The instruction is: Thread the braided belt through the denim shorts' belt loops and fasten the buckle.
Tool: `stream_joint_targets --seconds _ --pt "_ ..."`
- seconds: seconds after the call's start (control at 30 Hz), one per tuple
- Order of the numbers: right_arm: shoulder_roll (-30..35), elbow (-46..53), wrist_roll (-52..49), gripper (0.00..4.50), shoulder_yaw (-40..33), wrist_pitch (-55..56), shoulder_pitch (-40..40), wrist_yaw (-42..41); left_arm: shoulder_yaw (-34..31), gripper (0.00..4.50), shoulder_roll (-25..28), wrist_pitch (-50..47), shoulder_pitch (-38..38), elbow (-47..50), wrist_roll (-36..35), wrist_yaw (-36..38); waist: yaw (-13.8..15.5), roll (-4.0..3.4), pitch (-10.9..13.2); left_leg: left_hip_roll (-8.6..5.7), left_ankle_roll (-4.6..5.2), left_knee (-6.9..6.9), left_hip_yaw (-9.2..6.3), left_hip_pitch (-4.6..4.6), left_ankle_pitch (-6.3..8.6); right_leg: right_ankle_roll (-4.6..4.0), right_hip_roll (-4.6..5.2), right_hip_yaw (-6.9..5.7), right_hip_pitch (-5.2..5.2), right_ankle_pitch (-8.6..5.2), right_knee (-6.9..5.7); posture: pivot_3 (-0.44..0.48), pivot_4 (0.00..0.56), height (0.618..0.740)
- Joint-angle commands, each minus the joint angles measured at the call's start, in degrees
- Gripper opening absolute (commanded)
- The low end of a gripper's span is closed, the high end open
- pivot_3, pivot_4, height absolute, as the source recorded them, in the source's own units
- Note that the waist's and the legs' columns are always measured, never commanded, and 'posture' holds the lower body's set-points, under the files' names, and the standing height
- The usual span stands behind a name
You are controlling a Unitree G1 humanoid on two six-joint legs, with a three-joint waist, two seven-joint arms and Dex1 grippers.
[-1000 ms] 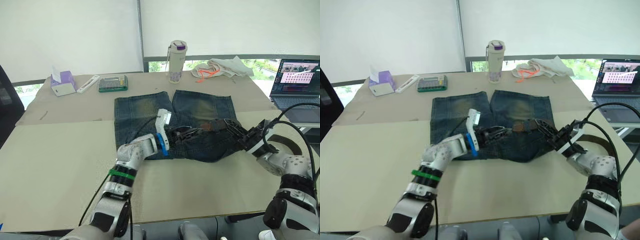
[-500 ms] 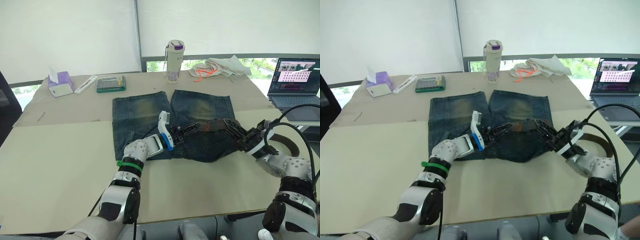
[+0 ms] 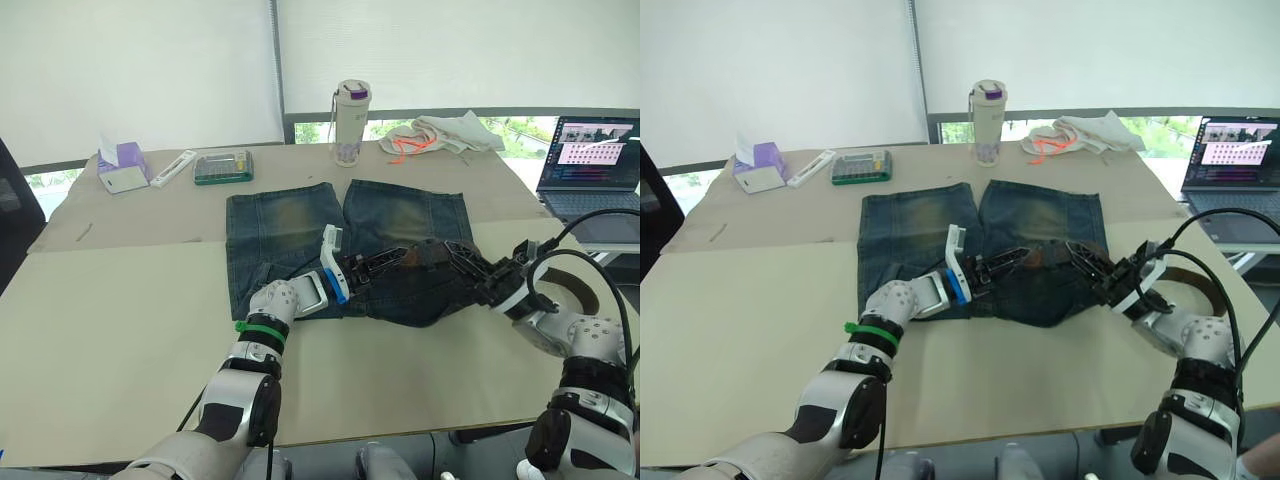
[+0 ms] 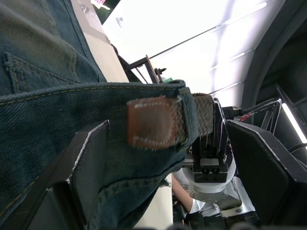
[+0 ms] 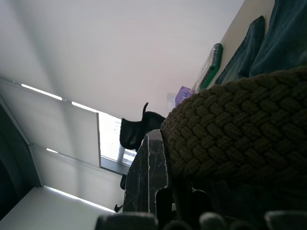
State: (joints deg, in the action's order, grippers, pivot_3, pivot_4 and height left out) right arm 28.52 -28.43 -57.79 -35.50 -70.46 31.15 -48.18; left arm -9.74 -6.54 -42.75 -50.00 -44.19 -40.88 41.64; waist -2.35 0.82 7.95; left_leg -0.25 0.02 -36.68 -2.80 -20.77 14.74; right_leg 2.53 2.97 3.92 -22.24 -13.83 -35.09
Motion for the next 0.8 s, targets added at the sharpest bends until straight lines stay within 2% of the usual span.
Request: stream_joint_targets --seconds 0.03,0.3,0.47,0.6,0.73,0.8 --pt "-0.28 2.71 -2.68 0.0 -0.27 -0.97 0.11 -0.34 0.67 4.11 -7.67 -0.09 -3.23 1.23 -1.29 1.18 0.0 0.0 0.0 0.0 0.0 0.0 0.0 0.0 0.0 0.0 0.0 0.0 0.0 0.0 0.0 0.0 0.15 0.74" --pt "-1.11 3.84 -2.4 0.0 0.56 -0.78 -0.61 0.19 1.54 4.11 -8.05 -0.68 -2.48 2.08 -1.82 2.02 0.0 0.0 0.0 0.0 0.0 0.0 0.0 0.01 0.0 0.0 0.0 0.0 0.0 0.0 0.0 0.0 0.15 0.74" --pt "-1.76 4.69 -2.77 0.0 0.9 -0.8 -0.95 0.66 1.52 2.68 -7.96 -0.87 -2.15 2.53 -2.21 2.08 0.0 -0.01 -0.01 0.0 0.0 0.0 0.0 0.01 0.0 0.0 0.0 0.0 -0.01 0.0 -0.01 0.0 0.15 0.74" --pt "-1.88 4.92 -3.05 0.0 1.05 -0.74 -1.02 1.04 1.28 1.26 -7.78 -0.94 -2.08 2.57 -2.28 2.17 0.0 -0.01 -0.01 0.0 0.0 0.0 0.0 0.02 0.0 0.0 0.0 0.0 -0.01 0.0 -0.01 0.0 0.15 0.74" --pt "-1.88 5.07 -3.2 0.0 1.15 -0.63 -1.22 1.2 1.38 0.05 -7.73 -0.89 -1.83 2.7 -2.26 2.15 0.0 -0.02 -0.01 0.0 0.0 0.0 0.0 0.02 0.0 0.0 0.0 0.0 -0.01 0.0 -0.01 0.0 0.15 0.74" --pt "-1.84 5.39 -3.07 0.0 1.37 -0.52 -1.53 1.24 1.45 0.05 -7.75 -0.82 -1.72 2.69 -2.29 2.0 0.0 -0.02 -0.01 0.0 0.0 0.0 0.0 0.01 0.0 0.0 0.0 0.0 -0.01 0.0 -0.01 0.0 0.15 0.74"
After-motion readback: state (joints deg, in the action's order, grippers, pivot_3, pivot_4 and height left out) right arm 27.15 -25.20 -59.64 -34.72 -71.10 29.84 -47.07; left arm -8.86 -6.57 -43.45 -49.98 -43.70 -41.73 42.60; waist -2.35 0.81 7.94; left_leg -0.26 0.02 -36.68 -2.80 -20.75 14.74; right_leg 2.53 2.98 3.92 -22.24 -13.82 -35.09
